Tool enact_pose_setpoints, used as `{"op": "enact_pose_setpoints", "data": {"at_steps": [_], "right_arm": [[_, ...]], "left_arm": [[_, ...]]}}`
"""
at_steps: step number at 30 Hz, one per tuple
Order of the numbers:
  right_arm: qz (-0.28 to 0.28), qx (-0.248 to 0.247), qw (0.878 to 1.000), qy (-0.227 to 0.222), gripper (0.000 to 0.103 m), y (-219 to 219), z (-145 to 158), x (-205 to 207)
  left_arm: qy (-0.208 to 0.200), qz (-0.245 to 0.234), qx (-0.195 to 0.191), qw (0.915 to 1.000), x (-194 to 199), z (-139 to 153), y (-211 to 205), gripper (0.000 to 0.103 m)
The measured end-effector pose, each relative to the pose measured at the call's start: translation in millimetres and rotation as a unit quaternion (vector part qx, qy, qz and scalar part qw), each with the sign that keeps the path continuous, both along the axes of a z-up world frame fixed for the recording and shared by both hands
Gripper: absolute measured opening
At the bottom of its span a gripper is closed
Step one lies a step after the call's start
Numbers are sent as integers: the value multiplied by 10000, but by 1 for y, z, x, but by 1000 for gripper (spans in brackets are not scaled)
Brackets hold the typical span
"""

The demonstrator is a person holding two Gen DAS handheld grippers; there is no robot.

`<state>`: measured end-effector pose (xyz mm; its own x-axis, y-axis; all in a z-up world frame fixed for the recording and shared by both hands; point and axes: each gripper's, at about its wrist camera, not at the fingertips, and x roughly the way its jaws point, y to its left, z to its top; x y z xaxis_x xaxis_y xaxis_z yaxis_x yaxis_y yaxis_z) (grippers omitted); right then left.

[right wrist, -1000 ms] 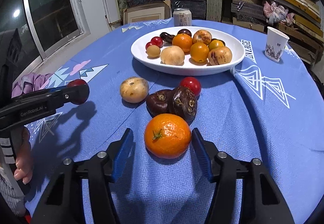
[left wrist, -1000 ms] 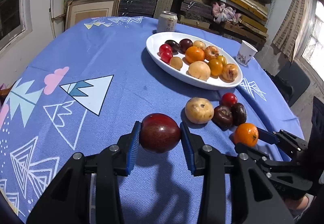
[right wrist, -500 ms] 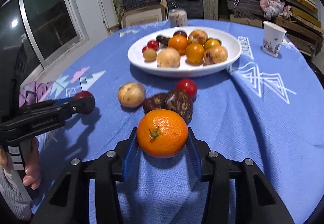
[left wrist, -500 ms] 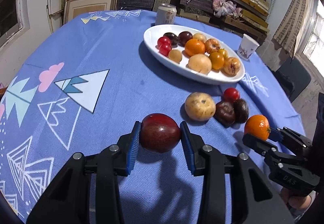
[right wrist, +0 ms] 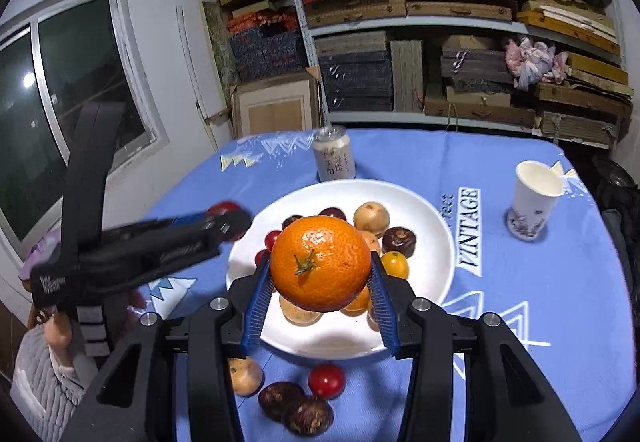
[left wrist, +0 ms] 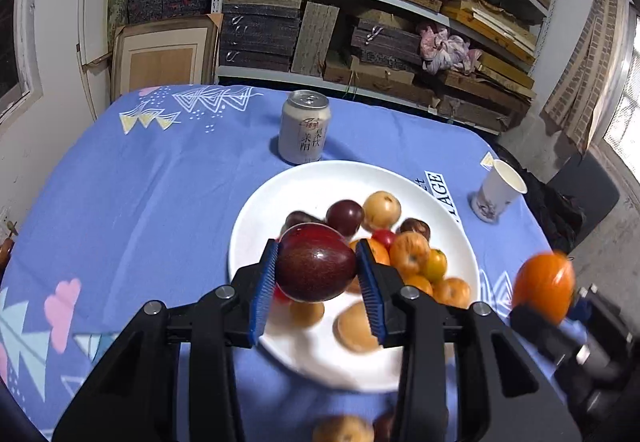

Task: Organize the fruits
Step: 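Carry both fruits onto the white plate and open both tools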

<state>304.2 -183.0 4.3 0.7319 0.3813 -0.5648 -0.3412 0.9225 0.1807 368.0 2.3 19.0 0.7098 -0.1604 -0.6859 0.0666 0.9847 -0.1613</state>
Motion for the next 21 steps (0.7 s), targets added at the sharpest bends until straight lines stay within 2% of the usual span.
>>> {"op": "enact_pose_setpoints", "data": {"at_steps": [2, 7, 9, 16, 19, 21], "right_arm": [[54, -131, 9998, 152, 47, 9, -14, 16], [95, -443, 9979, 459, 47, 22, -45, 36], [93, -498, 9975, 501, 47, 25, -51, 38], [173, -718, 9958, 541, 48, 35, -67, 34], [196, -776, 9956, 491, 49, 36, -67, 32], [179, -758, 9959, 469, 53, 34, -66, 32]], "left_arm": [[70, 11, 18, 10000, 15, -10, -4, 39], [398, -72, -269, 9988, 41, -42, -3, 39], [515, -111, -194, 9984, 45, -51, -5, 39], [462, -212, -92, 9987, 46, -54, -12, 40], [376, -192, -32, 9991, 44, -51, -14, 51], [308, -151, -14, 9994, 41, -48, -14, 67]]}}
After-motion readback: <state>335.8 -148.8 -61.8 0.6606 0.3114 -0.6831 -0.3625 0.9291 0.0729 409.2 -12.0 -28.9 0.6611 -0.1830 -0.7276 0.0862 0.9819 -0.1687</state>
